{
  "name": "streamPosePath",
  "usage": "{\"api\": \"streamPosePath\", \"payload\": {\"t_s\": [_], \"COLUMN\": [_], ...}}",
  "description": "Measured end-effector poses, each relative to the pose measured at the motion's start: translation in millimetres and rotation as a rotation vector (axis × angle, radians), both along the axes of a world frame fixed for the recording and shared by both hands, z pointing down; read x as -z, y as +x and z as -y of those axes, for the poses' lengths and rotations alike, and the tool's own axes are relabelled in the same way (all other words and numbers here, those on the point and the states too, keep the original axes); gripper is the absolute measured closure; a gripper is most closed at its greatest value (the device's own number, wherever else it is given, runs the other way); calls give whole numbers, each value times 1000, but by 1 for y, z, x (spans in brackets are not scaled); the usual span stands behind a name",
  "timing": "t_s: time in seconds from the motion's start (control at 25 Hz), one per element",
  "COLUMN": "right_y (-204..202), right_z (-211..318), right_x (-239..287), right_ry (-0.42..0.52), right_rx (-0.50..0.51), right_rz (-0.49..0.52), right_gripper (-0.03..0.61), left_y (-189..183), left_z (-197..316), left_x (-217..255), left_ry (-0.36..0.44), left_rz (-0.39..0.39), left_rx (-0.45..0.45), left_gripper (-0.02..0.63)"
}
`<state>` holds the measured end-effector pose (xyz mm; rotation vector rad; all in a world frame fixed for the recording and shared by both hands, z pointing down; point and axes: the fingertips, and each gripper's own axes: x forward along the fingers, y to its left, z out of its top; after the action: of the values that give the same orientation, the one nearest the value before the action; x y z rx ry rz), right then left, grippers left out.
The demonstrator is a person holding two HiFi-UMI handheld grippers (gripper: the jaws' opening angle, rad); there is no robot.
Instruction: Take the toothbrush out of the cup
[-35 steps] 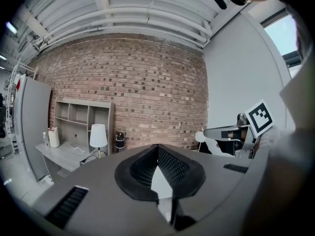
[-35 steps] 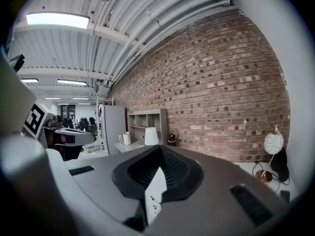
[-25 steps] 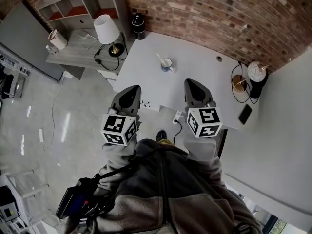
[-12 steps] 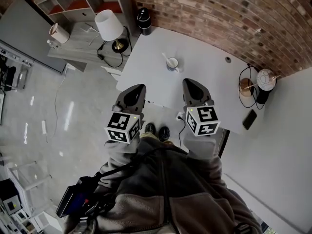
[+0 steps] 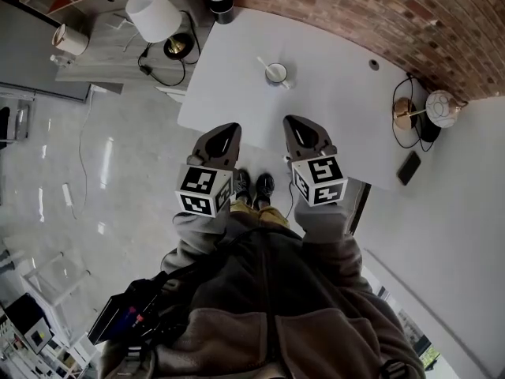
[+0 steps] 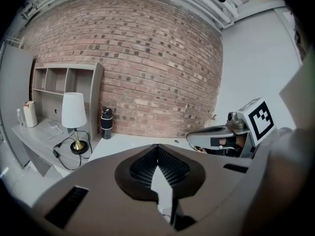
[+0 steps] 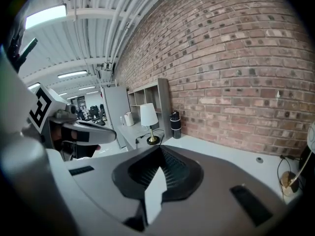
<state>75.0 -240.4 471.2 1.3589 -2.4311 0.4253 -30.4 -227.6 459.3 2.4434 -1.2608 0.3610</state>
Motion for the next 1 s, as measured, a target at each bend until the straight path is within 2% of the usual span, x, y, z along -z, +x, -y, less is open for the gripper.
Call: {"api": "streamPosePath", "payload": {"t_s": [0.28, 0.56, 1.0], "right_y": [-3, -3, -3], "right_z": [13, 35, 74], "right_x": [-47, -83, -135], "right_ry": [-71, -120, -205], "right_rx": [20, 89, 84], "right_rz": [-43, -115, -137], "right_gripper": [577, 577, 577], "left_y": [4, -2, -10], "left_z": [13, 28, 58], "left_x": [-41, -83, -129], "left_ry": [-54, -138, -226], "left_rz": [0, -5, 3], "left_rx": [-21, -10, 8], "left_gripper": [609, 609, 609]}}
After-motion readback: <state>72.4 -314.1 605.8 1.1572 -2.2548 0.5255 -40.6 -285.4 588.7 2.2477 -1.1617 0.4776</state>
